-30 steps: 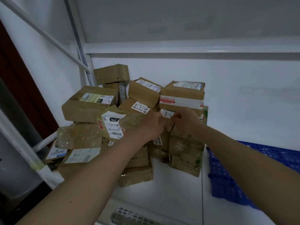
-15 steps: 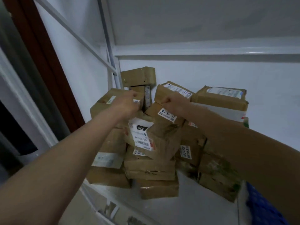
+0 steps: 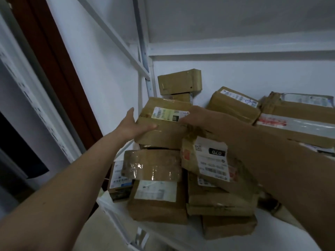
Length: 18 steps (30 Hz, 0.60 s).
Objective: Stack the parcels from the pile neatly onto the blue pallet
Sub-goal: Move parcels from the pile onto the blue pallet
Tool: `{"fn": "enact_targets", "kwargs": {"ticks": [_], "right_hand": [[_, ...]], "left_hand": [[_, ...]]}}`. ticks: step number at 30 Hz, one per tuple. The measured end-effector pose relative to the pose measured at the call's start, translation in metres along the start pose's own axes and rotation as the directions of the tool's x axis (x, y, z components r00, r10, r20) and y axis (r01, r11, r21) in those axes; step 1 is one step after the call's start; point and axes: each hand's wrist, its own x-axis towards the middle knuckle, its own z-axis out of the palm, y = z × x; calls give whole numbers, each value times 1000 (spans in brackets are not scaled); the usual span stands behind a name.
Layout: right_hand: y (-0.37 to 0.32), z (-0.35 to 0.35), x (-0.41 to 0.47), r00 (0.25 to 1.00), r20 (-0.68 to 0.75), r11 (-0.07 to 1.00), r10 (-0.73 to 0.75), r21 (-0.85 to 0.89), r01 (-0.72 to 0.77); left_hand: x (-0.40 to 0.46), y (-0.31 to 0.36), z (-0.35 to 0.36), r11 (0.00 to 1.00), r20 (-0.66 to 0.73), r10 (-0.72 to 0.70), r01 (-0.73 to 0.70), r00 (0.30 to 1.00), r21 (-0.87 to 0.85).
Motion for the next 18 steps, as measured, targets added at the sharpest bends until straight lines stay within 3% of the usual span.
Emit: {"fn": "enact_targets", "kwargs": {"ticks": [3, 7, 12, 18], "right_hand": [[-4, 6, 10, 1000, 7, 1000, 9, 3, -9], [-8, 7, 14, 998, -40, 997, 39, 66, -37], [-19, 9, 13, 993, -116, 1000, 4, 11, -3], [-39, 2, 12, 958, -284, 959, 50, 283, 34]], "left_hand": [[4, -6, -6, 998, 119, -18, 25, 993, -54], [7, -14, -9, 995, 282, 81, -59, 956, -85], [11, -12, -16, 983, 222, 171, -151, 960, -101], [13, 5, -40, 921, 111, 329, -292, 938, -259]]}}
